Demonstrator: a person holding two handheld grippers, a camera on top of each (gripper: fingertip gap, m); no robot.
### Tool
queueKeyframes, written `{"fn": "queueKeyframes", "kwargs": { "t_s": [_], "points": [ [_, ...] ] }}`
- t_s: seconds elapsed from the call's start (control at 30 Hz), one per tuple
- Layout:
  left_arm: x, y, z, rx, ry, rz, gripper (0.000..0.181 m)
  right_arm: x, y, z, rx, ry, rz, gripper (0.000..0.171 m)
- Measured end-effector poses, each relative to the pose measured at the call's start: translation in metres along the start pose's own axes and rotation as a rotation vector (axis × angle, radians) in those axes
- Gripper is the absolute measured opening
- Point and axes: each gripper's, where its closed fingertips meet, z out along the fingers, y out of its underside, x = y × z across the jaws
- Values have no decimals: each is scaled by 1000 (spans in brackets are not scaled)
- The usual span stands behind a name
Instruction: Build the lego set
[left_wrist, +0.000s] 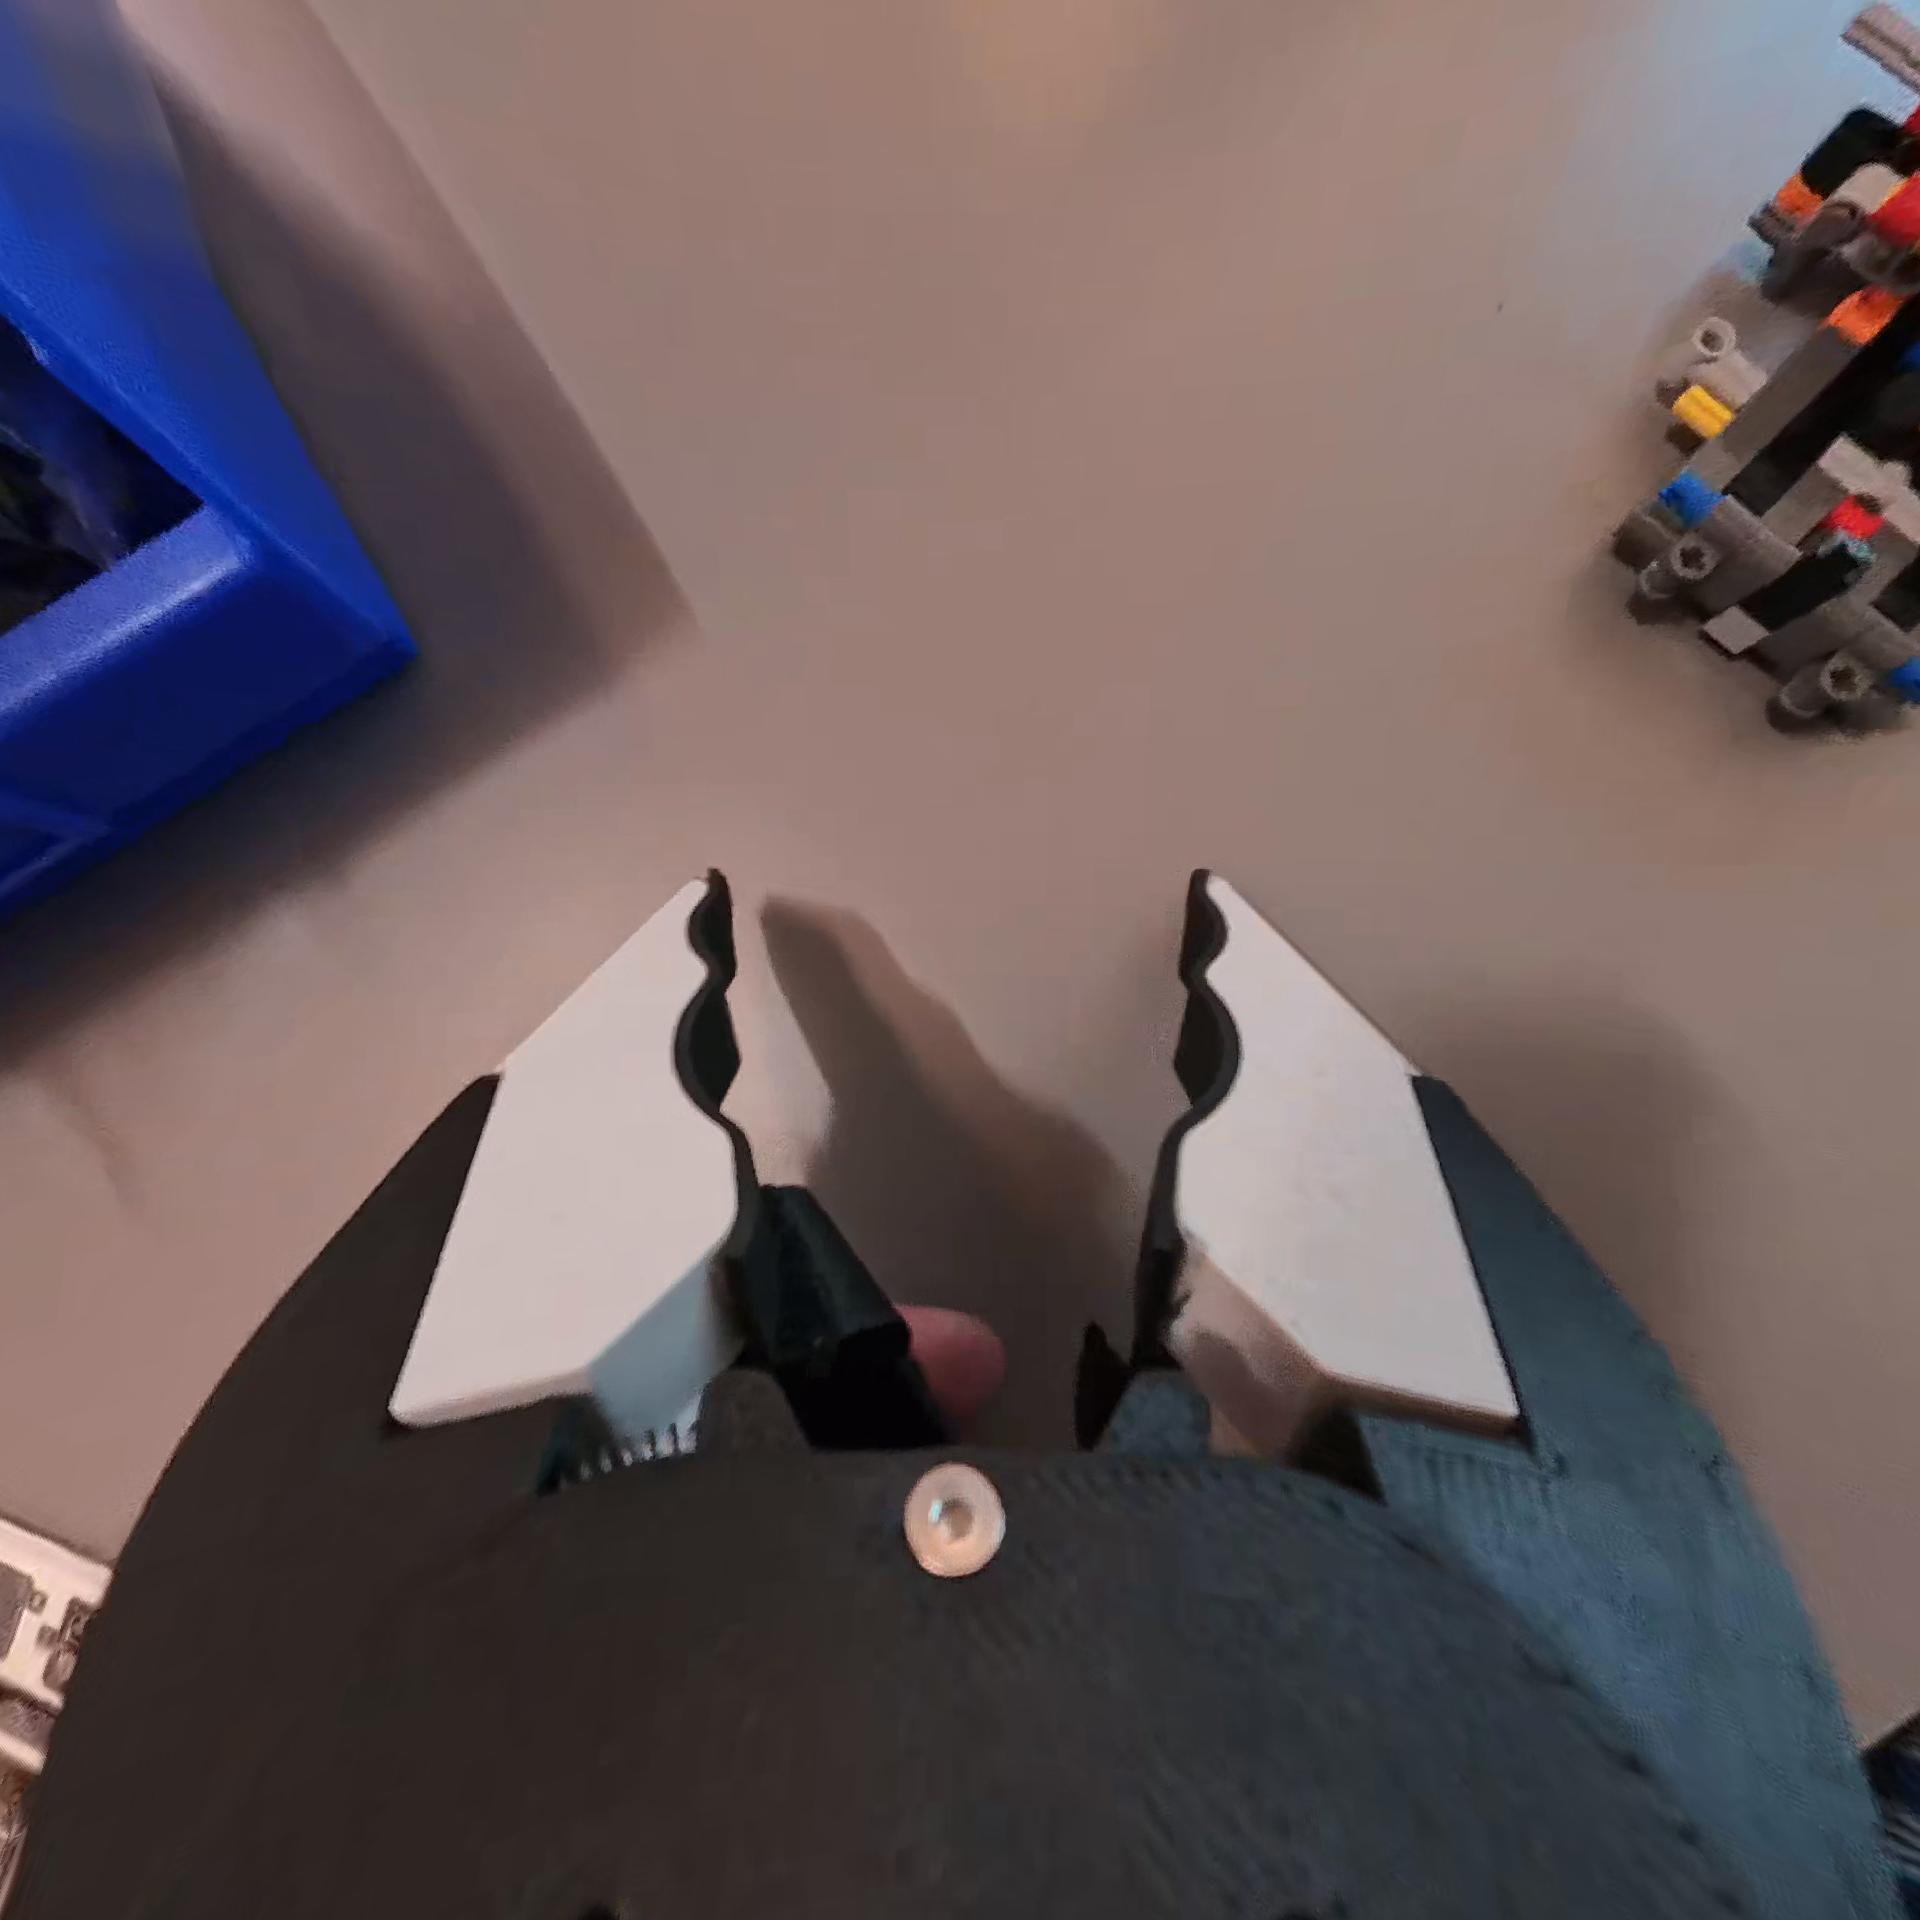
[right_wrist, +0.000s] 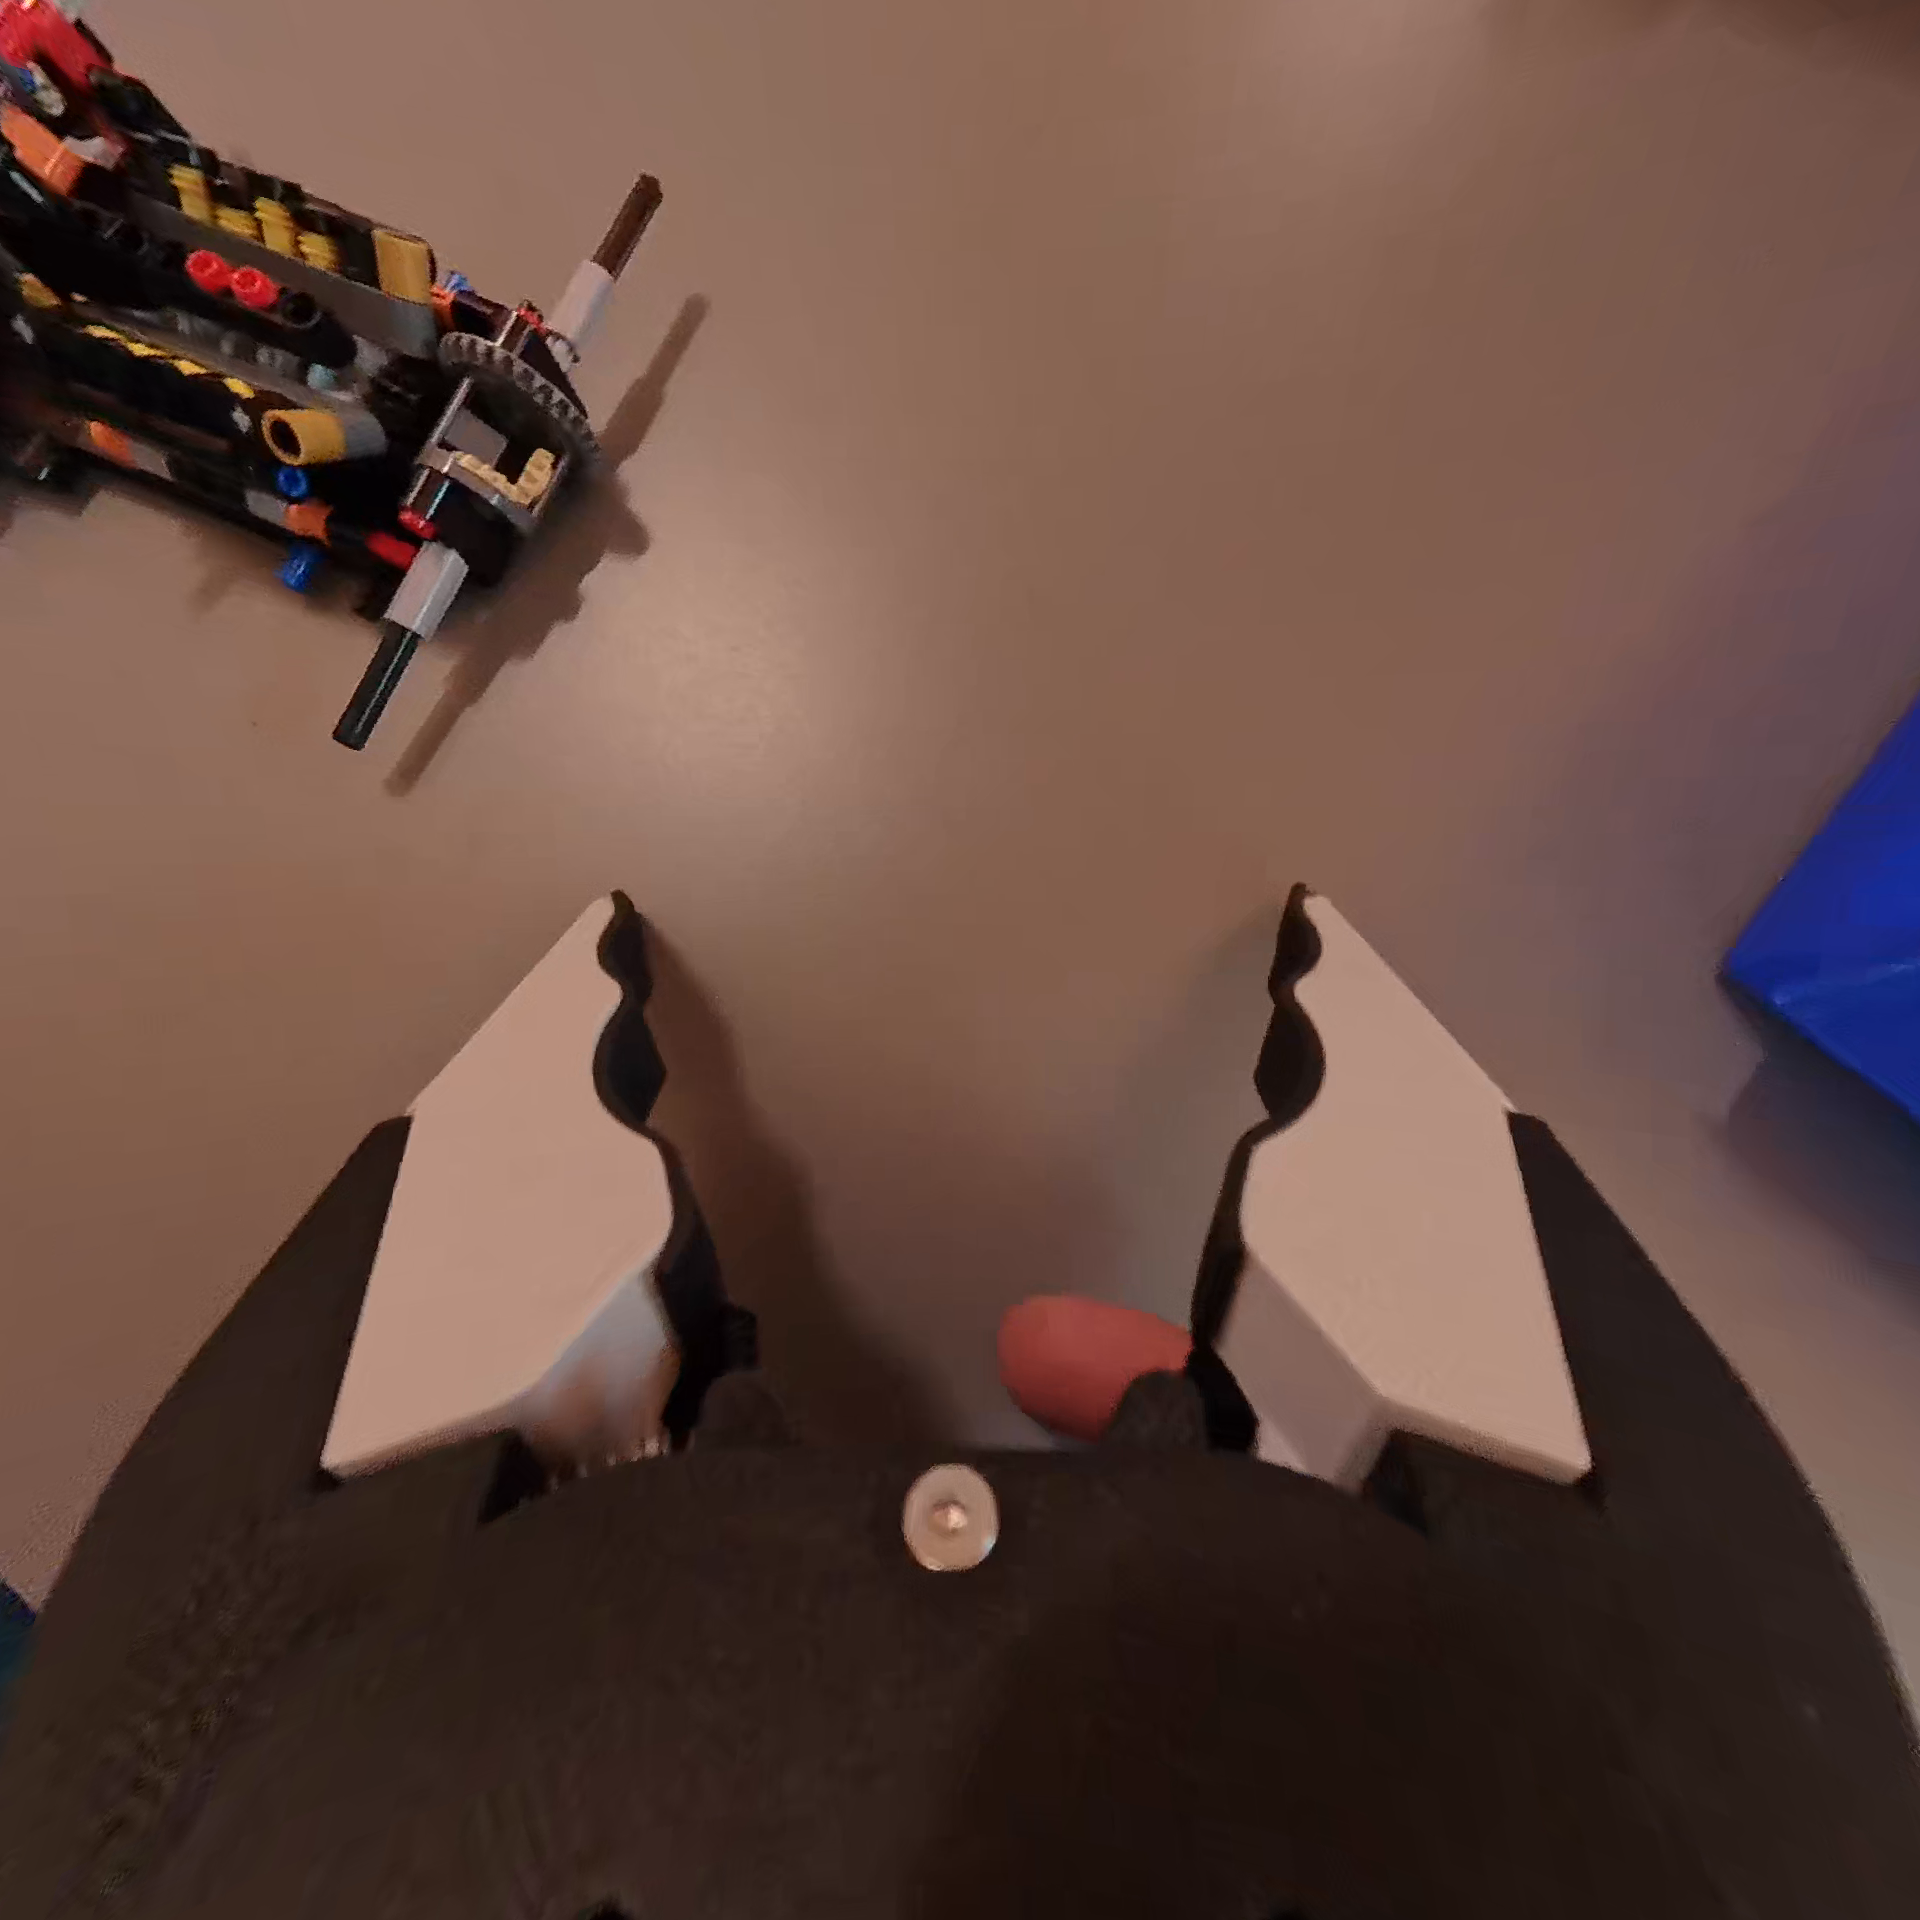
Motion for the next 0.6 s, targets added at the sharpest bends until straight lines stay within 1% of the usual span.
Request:
{"fn": "queueKeyframes", "kwargs": {
  "t_s": [0.07,0.1,0.17,0.23,0.27,0.3,0.33,0.37,0.5,0.53,0.6],
  "points": [
    [-3,-13,1,27,-13,-9,74,1,-2,3,-20,-19,-6,120],
    [-1,-22,1,46,3,5,76,0,-4,4,-34,-27,-20,124],
    [13,-35,6,55,86,2,85,3,-5,11,-81,-32,-13,141],
    [30,-39,16,28,215,8,104,8,-10,21,-78,-25,-11,155],
    [33,-35,24,-4,243,1,119,8,-13,24,-62,-34,-22,155],
    [32,-30,32,-41,238,8,125,8,-14,25,-62,-43,-33,155],
    [27,-29,38,-32,188,48,123,8,-14,25,-67,-45,-37,155],
    [25,-30,41,-14,159,88,125,9,-15,26,-67,-41,-32,155],
    [27,-27,39,-23,163,74,127,9,-17,26,-19,-9,1,155],
    [27,-26,39,-29,161,74,130,9,-16,25,-17,-7,1,155],
    [24,-24,40,-19,139,55,142,10,-15,23,-12,11,10,155]
  ]
}}
